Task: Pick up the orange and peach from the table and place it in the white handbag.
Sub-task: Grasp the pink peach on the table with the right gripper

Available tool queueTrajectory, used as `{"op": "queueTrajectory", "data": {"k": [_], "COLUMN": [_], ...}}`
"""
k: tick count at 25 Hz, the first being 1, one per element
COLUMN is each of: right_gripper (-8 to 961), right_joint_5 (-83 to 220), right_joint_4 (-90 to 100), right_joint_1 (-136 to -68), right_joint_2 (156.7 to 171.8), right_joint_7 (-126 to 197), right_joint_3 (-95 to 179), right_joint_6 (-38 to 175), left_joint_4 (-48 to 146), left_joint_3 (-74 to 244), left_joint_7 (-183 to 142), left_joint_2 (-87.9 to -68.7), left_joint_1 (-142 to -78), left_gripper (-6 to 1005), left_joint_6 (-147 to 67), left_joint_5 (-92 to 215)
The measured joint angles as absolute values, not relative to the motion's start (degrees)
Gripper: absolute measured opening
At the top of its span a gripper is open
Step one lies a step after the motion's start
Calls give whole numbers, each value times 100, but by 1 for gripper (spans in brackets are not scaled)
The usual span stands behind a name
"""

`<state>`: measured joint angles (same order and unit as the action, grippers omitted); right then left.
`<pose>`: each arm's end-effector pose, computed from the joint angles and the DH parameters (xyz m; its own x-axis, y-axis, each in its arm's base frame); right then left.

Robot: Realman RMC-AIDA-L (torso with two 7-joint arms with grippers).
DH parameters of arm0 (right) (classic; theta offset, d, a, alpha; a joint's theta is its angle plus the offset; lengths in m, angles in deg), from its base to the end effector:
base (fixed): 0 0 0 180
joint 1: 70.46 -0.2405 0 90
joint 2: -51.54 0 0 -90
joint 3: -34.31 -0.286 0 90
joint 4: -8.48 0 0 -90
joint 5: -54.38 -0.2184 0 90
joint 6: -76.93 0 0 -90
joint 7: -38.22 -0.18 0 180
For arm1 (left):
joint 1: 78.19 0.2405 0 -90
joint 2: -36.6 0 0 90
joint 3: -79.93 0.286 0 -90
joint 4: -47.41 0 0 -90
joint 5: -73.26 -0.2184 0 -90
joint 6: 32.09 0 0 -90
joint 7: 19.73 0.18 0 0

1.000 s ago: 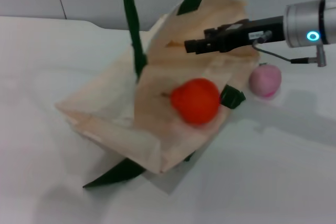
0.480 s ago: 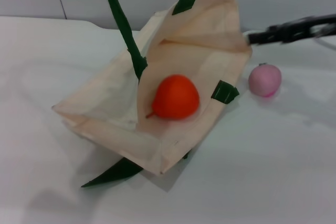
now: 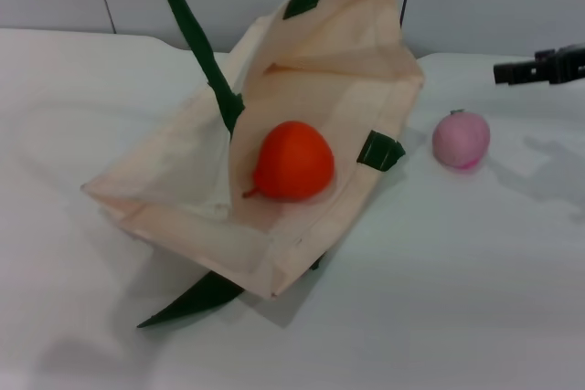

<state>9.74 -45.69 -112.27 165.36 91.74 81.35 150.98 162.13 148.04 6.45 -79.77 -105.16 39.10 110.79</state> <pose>0.2470 0.4745 0.0304 0.7007 -0.6380 -0.3193 -0.7087 -0.5708 -0.4148 -0.0943 0.4117 0.1268 0.8921 0.2051 0.4026 0.4502 -0.4790 -0.7535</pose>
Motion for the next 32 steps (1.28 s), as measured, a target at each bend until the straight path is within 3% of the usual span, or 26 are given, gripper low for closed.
{"op": "queueTrajectory", "data": {"k": [5, 21, 32], "right_gripper": [825, 827, 823], "right_joint_5": [1318, 1958, -1110], "right_joint_4": [-4747, -5217, -5666], "right_joint_1": [-11224, -11335, -10735], "right_joint_2": [16636, 16722, 16749], "right_joint_7": [9154, 9076, 10387], "right_joint_3": [7982, 7711, 7015], "right_joint_6": [15106, 15030, 14854], "left_joint_4": [16232, 16220, 16058], "left_joint_3": [14745, 14708, 14747], "left_joint_7": [597, 496, 512], "left_joint_2": [-7983, -7986, -7986], "left_joint_1": [-10407, -10362, -10365], "left_gripper": [120, 121, 121], "left_joint_6": [3845, 3839, 3772], "left_joint_5": [11044, 10840, 10806]}}
